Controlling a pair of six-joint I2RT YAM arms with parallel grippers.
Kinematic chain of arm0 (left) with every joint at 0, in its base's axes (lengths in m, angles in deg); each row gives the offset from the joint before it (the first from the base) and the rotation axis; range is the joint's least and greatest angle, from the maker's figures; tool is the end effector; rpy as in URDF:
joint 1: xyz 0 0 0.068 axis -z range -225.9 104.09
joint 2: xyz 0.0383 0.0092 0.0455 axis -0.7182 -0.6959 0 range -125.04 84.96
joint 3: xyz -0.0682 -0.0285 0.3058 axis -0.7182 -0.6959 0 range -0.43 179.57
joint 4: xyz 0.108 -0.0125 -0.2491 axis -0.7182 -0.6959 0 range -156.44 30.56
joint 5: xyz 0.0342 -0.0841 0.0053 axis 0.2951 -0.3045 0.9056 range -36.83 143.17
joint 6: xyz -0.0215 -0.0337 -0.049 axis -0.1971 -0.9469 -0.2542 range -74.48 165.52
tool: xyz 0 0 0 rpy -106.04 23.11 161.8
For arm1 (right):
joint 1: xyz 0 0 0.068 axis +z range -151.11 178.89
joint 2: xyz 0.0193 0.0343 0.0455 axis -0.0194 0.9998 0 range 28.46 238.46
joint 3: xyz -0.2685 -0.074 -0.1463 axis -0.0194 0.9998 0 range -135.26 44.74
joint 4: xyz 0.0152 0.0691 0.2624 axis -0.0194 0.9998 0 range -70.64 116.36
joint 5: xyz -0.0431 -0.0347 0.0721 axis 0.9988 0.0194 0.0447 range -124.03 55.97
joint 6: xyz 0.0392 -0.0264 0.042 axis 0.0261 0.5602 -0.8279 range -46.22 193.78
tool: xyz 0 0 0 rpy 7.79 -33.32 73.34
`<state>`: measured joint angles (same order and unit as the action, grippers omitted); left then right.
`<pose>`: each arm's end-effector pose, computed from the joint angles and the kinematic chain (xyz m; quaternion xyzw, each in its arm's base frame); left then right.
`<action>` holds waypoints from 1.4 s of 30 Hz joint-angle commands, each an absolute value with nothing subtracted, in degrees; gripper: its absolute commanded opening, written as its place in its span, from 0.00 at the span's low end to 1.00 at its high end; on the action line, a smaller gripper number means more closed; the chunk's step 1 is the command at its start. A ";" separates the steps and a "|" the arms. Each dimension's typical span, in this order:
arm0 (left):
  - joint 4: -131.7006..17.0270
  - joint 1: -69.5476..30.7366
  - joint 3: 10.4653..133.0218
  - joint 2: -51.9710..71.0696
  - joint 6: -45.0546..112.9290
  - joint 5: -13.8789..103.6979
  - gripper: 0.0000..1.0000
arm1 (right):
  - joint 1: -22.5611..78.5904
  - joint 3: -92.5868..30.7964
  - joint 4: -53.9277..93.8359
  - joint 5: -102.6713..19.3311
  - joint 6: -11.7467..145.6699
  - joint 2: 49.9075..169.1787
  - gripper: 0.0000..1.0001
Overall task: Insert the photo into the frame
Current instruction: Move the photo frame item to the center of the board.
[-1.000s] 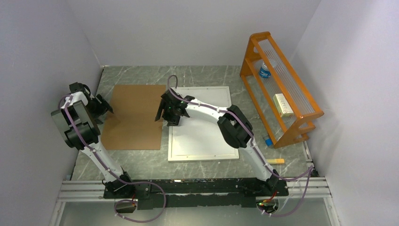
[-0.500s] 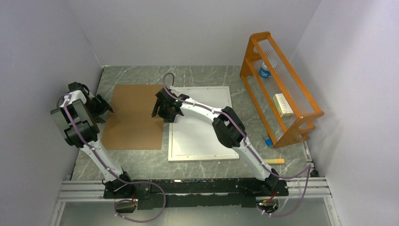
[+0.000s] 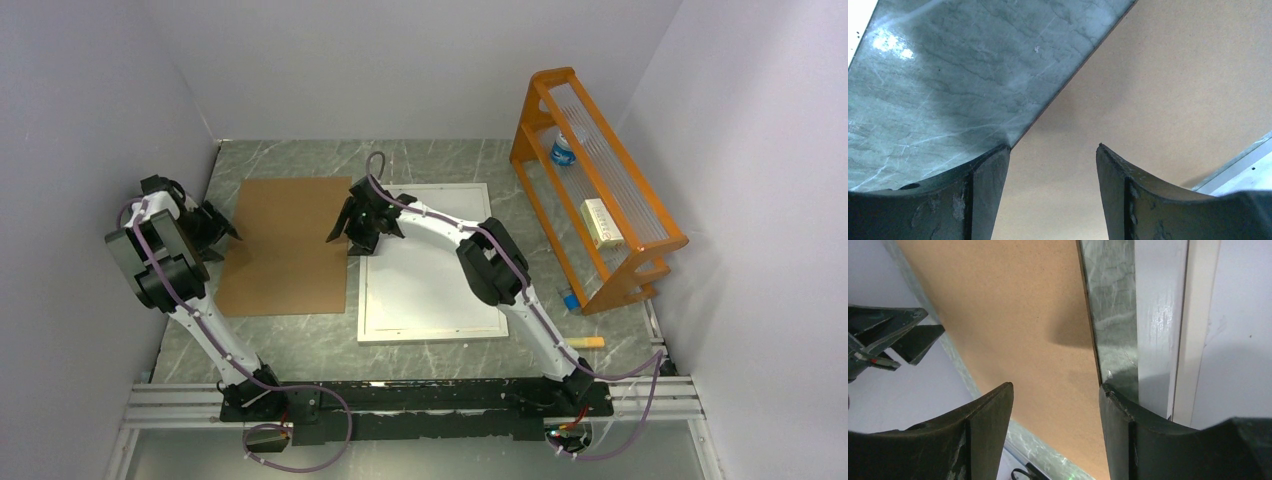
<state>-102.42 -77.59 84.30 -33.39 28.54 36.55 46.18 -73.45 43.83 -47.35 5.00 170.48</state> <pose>0.3819 0.2194 0.1746 -0.3895 0.9024 -0.1276 0.1329 0.3993 0.4492 0.1634 0.1325 0.9196 0.3573 0.0952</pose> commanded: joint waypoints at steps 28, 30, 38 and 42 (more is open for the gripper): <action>-108.26 -61.97 74.81 -43.26 29.36 28.43 0.67 | 39.84 -31.37 12.82 -49.78 5.22 139.03 0.60; -107.85 -61.61 74.62 -42.82 29.26 27.93 0.66 | 39.19 -29.78 12.31 -49.74 5.66 139.20 0.60; -108.05 -60.77 74.46 -42.70 29.78 28.12 0.67 | 38.50 -30.06 11.28 -53.15 8.65 142.78 0.62; -108.22 -60.36 74.63 -43.10 29.92 27.82 0.67 | 38.50 -31.32 11.45 -54.95 8.89 144.18 0.65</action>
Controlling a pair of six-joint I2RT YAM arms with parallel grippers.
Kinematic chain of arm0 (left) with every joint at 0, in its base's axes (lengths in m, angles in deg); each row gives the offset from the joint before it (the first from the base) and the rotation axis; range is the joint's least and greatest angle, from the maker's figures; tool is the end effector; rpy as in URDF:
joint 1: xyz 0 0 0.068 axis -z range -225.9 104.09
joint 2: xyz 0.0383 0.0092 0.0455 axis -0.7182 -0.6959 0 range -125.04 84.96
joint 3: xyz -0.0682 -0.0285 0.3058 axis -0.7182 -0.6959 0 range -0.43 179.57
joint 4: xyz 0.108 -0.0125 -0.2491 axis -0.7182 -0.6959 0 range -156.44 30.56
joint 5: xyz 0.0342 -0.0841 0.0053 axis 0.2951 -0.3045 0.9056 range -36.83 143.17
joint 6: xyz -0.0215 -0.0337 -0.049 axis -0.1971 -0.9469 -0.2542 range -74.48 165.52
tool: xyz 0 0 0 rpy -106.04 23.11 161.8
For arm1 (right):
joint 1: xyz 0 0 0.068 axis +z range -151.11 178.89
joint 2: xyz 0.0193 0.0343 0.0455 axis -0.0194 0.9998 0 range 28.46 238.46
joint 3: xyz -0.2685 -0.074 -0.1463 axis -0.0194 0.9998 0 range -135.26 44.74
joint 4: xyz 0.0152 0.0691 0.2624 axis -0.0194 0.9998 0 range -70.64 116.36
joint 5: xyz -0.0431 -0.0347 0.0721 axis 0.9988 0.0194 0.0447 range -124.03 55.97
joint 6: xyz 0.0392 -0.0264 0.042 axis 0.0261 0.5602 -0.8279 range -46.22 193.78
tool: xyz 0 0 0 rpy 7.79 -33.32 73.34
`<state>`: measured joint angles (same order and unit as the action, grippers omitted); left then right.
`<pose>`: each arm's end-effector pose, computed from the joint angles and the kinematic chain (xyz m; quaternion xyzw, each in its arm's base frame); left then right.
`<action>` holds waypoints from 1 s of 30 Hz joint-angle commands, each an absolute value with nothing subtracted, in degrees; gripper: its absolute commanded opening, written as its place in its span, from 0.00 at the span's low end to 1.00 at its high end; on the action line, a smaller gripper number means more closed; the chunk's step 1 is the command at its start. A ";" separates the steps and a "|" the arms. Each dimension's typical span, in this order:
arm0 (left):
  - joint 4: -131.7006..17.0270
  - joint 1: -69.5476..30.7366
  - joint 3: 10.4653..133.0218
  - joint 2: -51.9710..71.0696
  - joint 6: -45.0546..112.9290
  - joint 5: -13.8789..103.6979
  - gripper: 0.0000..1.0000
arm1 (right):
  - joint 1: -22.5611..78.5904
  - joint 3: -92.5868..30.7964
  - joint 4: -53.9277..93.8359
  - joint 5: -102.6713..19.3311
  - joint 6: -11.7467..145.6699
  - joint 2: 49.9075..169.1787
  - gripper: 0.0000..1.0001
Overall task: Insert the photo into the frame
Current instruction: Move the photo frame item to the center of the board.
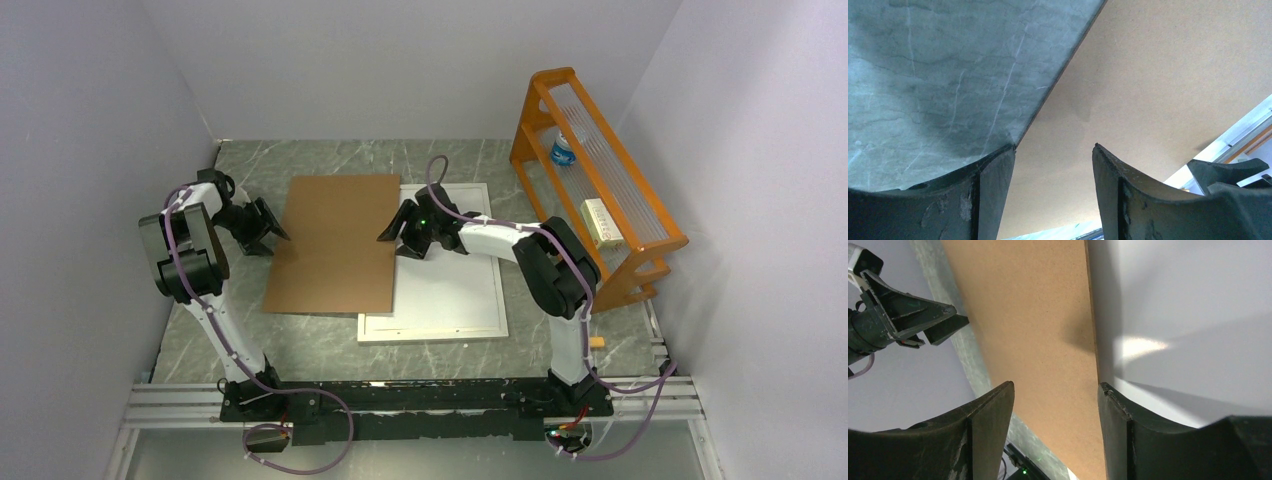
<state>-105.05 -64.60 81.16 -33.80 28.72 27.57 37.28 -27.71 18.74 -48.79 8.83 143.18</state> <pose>0.4072 0.1157 0.1589 -0.2833 0.9312 -0.2201 0.0650 0.3594 0.3007 0.1842 0.1566 0.8926 0.3913 0.1600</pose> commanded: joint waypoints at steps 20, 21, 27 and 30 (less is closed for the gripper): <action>-109.44 -60.08 75.58 -43.54 29.52 30.79 0.69 | 38.62 -41.56 35.40 -45.13 14.11 147.21 0.67; -109.45 -60.06 75.56 -43.58 29.60 30.77 0.70 | 38.57 -41.31 34.34 -45.64 14.35 147.01 0.65; -109.71 -60.08 75.80 -43.79 29.80 30.59 0.70 | 38.66 -42.06 31.42 -50.15 14.41 148.68 0.60; -109.78 -60.06 75.74 -43.97 29.87 29.86 0.69 | 38.75 -38.62 23.82 -54.15 14.36 146.24 0.56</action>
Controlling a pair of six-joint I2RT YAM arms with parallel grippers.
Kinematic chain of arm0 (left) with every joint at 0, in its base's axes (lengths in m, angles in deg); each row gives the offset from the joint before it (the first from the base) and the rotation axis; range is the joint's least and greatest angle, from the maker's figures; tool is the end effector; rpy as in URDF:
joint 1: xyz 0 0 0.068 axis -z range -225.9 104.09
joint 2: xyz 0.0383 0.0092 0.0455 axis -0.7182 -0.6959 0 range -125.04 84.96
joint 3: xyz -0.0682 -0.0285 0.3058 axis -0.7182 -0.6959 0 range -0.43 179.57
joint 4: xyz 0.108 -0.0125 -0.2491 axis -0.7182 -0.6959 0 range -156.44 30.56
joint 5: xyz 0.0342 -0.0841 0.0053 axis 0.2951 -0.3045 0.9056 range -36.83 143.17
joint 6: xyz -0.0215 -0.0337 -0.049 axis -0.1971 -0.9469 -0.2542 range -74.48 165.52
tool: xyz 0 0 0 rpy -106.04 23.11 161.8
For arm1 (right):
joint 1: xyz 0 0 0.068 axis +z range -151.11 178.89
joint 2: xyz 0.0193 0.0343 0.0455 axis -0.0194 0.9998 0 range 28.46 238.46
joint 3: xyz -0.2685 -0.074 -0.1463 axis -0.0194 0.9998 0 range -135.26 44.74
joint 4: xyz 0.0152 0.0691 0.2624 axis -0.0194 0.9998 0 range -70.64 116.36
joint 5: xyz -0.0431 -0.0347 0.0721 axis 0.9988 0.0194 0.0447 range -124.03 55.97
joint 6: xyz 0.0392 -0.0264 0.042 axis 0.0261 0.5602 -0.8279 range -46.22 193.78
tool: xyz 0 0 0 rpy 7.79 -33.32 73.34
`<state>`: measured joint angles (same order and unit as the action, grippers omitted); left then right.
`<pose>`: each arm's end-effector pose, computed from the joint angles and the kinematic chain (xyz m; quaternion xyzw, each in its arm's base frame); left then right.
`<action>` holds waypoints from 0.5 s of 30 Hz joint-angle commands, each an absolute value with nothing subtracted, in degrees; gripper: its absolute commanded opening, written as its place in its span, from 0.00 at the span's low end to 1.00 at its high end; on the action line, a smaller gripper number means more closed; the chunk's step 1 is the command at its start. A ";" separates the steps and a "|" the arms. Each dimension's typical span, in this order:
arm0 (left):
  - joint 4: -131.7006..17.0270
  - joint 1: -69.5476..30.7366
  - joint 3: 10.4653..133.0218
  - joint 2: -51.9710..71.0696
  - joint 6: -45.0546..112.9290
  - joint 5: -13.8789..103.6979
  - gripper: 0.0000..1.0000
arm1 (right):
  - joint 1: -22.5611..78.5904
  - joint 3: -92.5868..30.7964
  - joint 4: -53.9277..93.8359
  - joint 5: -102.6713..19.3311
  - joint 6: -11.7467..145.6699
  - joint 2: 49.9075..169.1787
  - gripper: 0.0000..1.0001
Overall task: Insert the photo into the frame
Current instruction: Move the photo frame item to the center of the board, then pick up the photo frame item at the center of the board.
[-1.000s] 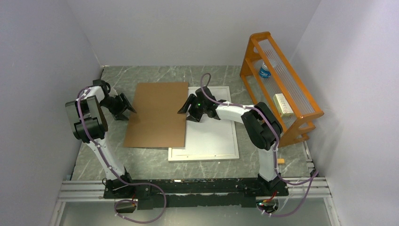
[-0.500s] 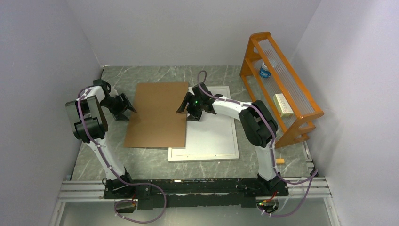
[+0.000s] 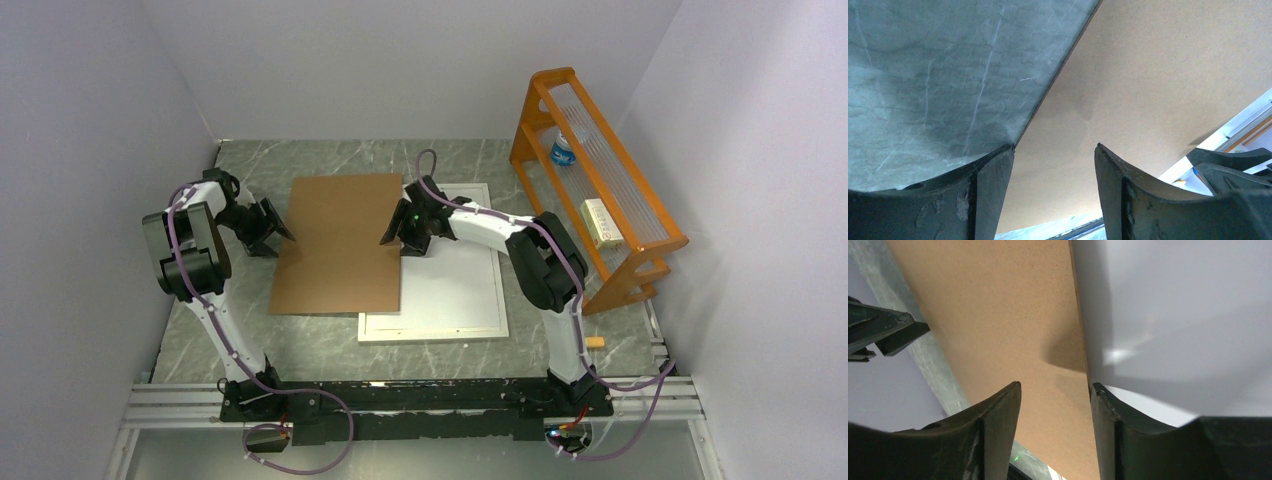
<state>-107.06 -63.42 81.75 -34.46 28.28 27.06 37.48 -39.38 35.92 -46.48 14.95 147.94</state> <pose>0.4084 0.1065 0.1566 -0.2809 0.9318 -0.2256 0.0442 0.3759 0.3135 0.1860 0.1303 0.9313 0.3113 0.1370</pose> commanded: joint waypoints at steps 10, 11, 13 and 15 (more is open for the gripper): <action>-109.51 -60.08 76.02 -44.11 30.75 25.09 0.65 | 39.56 -31.39 5.37 -63.99 8.94 137.14 0.32; -109.66 -60.06 76.09 -44.23 30.89 24.68 0.64 | 39.66 -30.52 2.54 -65.04 8.00 137.47 0.30; -109.68 -60.06 75.97 -44.20 31.14 24.09 0.63 | 39.74 -29.52 -0.98 -66.85 6.40 138.61 0.32; -109.54 -60.06 75.83 -44.10 31.17 23.47 0.63 | 39.97 -30.22 -1.52 -68.08 6.01 140.13 0.41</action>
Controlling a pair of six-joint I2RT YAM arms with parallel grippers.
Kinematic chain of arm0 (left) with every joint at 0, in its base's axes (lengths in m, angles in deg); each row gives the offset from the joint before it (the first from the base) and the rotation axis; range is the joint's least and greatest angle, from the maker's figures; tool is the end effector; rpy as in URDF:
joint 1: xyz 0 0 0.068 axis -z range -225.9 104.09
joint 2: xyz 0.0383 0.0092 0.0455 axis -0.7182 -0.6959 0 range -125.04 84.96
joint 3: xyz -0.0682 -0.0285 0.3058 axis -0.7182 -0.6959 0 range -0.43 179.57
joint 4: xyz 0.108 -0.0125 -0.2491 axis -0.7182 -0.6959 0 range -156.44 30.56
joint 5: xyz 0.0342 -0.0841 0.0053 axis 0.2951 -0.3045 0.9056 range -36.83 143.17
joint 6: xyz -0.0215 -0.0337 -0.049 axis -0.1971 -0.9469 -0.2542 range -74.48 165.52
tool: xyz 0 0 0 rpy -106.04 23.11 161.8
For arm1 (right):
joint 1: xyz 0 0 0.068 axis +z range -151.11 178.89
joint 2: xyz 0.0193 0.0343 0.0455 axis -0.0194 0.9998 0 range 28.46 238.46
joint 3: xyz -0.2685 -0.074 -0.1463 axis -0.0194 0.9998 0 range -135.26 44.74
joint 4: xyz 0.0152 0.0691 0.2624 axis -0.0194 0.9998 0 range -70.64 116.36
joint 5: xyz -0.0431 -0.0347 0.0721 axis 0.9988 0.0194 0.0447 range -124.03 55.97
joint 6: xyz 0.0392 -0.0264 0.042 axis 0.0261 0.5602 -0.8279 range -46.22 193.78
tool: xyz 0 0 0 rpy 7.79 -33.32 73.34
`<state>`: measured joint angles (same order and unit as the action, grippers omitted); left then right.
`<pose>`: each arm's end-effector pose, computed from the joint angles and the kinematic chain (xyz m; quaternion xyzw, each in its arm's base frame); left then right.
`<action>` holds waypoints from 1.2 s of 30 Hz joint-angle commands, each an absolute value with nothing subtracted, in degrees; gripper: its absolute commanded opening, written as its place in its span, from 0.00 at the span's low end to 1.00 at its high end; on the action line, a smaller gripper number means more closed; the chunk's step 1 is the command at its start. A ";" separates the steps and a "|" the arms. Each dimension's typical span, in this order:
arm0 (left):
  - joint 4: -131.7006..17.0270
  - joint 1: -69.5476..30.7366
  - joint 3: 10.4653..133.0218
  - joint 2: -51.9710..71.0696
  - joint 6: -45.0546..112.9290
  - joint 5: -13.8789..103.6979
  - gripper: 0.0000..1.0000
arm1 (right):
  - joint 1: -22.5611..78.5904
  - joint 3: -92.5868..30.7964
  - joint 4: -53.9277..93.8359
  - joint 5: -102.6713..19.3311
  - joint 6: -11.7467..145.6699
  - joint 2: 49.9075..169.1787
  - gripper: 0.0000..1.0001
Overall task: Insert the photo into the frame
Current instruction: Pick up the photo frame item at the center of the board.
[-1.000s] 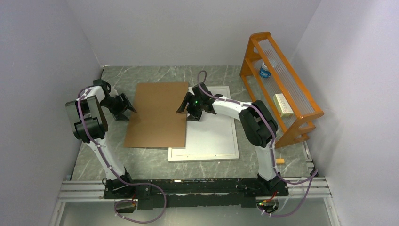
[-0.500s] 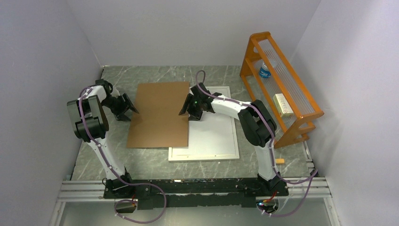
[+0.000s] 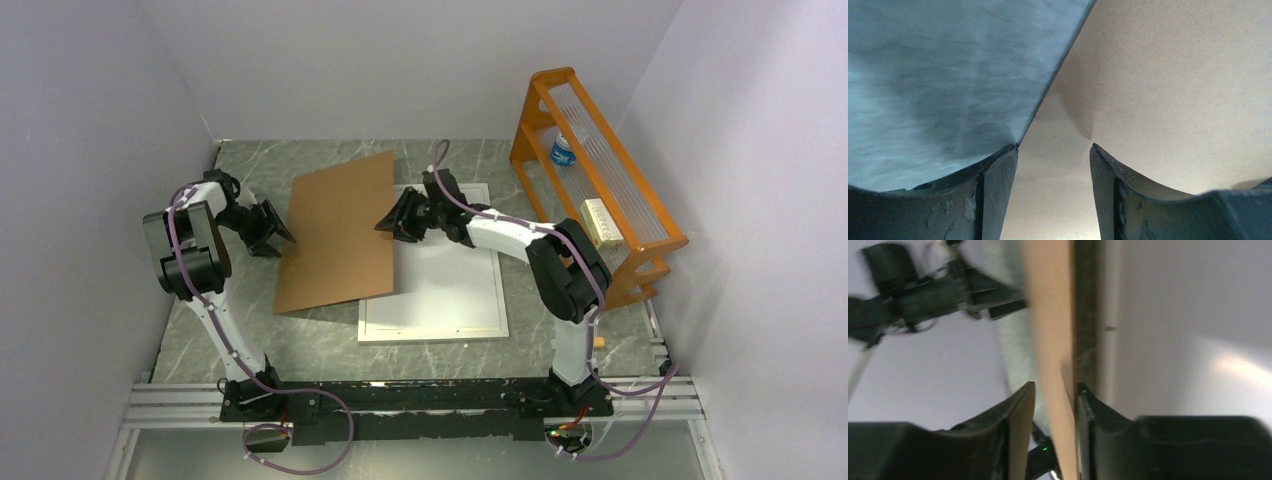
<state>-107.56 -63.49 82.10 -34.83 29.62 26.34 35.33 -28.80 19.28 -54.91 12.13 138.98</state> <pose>0.4090 0.1066 0.1557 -0.2710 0.9334 -0.2313 0.0426 0.3626 0.2893 0.2233 0.1129 0.8762 0.4382 0.1657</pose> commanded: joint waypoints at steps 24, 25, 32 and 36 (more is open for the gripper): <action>-107.97 -60.06 76.29 -37.85 29.68 24.10 0.65 | 36.94 -32.39 18.98 -60.77 16.27 131.02 0.35; -107.96 -60.06 76.17 -37.71 29.67 24.19 0.65 | 36.86 -32.87 19.90 -60.45 16.41 131.07 0.30; -107.87 -60.06 75.82 -35.65 29.69 24.28 0.66 | 35.99 -33.66 25.39 -59.39 18.08 128.85 0.13; -107.04 -60.06 75.17 -33.72 29.42 23.11 0.67 | 35.21 -31.73 25.75 -59.76 19.29 125.14 0.00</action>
<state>-110.66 -60.47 77.94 -34.09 27.21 15.65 36.01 -31.92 26.84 -59.44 17.61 132.80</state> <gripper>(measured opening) 0.660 0.024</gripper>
